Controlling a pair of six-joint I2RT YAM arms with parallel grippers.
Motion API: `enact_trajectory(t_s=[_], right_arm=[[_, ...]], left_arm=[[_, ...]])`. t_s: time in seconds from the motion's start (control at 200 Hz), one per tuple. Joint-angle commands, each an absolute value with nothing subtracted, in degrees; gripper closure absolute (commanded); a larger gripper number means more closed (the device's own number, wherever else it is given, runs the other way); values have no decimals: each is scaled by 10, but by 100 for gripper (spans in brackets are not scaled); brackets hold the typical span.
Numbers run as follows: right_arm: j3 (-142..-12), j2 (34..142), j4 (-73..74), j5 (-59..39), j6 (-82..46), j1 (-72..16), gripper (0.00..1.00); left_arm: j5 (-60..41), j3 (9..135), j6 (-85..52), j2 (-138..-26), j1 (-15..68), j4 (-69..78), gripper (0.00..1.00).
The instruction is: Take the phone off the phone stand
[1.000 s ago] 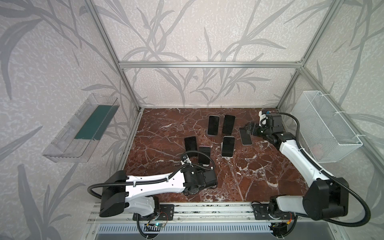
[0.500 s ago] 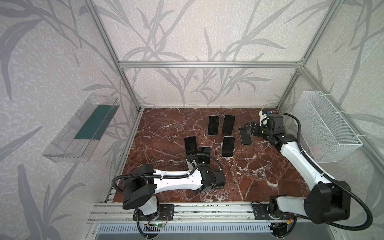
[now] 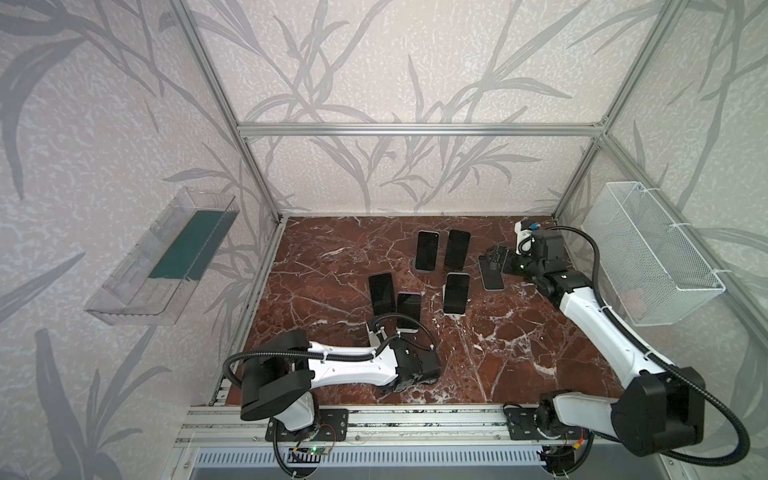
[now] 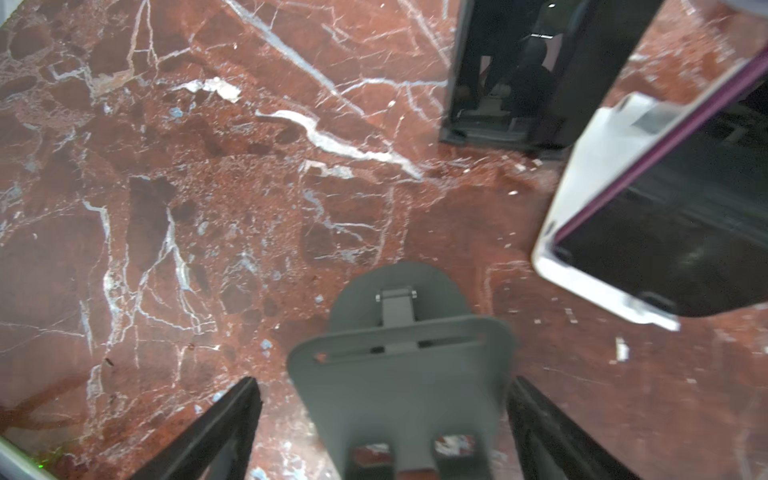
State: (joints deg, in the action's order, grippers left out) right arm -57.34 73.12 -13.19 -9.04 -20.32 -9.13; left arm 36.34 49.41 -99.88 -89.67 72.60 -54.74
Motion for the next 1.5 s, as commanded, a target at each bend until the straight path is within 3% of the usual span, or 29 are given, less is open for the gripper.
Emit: enact_trajectory(t_s=[0.0,0.305,0.555,1.075,1.275,1.495], right_arm=[[-566,723,-113,-86,-199,-96,6],[-567,727,-118,-74,-194,-101,7],[-566,723,-119,-70,-193,-104,8],[-560,708,-113,-64,-197,-104,8],[-557,702,-111,-62,-198,-104,8],[-560,697,-114,-62,-195,-104,8]], left_arm=[[383,480,-989,-873,720,-532,8],[386,437,-906,-852,692,-442,24],[397,396,-870,-811,672,-418,47],[428,353,-873,-717,644,-460,50],[403,339,-838,-663,568,-470,51],[388,362,-706,-570,455,-465,53]])
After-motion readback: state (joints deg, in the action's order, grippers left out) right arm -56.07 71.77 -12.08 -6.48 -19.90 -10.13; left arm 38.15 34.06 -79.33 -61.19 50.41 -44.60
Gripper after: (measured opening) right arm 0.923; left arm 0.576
